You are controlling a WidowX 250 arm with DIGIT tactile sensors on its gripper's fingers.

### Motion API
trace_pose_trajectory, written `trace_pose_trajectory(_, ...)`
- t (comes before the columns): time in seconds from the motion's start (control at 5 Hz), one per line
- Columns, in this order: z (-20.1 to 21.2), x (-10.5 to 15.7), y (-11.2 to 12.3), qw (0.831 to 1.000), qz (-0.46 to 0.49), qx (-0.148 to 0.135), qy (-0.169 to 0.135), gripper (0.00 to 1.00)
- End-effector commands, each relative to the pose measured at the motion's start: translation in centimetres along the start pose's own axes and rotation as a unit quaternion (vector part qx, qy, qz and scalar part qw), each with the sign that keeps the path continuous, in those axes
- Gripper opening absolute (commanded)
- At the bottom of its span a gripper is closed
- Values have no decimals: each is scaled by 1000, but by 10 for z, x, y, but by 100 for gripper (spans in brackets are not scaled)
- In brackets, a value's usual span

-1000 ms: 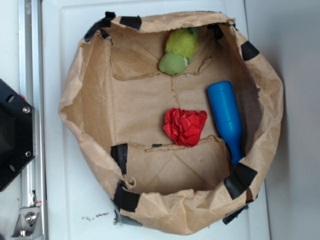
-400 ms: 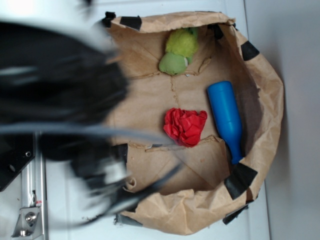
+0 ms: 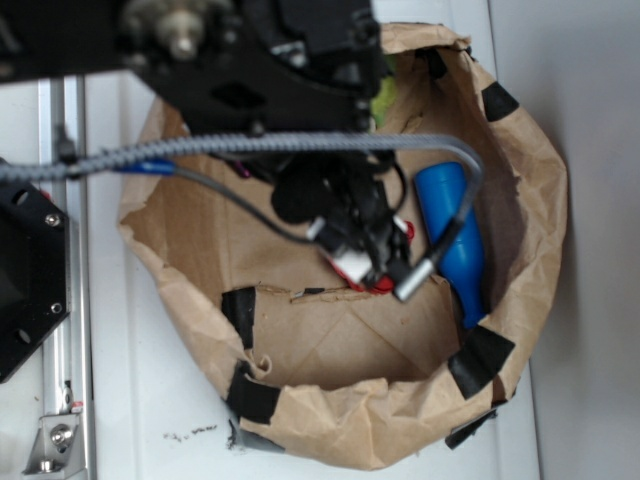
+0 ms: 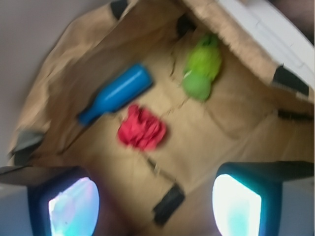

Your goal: Grab the green animal.

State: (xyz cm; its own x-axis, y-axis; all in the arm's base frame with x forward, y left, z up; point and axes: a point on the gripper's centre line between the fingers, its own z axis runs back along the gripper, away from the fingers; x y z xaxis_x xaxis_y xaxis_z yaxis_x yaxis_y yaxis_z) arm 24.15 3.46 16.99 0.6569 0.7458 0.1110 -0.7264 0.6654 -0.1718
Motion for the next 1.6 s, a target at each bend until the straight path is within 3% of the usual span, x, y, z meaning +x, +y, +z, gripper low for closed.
trace_pose_trajectory(0.0,-34,43,23,998,10,23,-53,100)
trace_pose_trajectory(0.4,-66,65,22,995,30,57,-76,100)
trace_pose_trajectory(0.6,-74,30,40,989,64,89,-99,100)
trace_pose_trajectory(0.8,-71,-12,49,987,110,82,-90,100)
trace_pose_trajectory(1.0,-58,-14,47,993,70,49,-77,100)
trace_pose_trajectory(1.2,-64,-26,52,996,55,41,-64,100)
trace_pose_trajectory(1.4,-58,-23,60,993,77,42,-77,100)
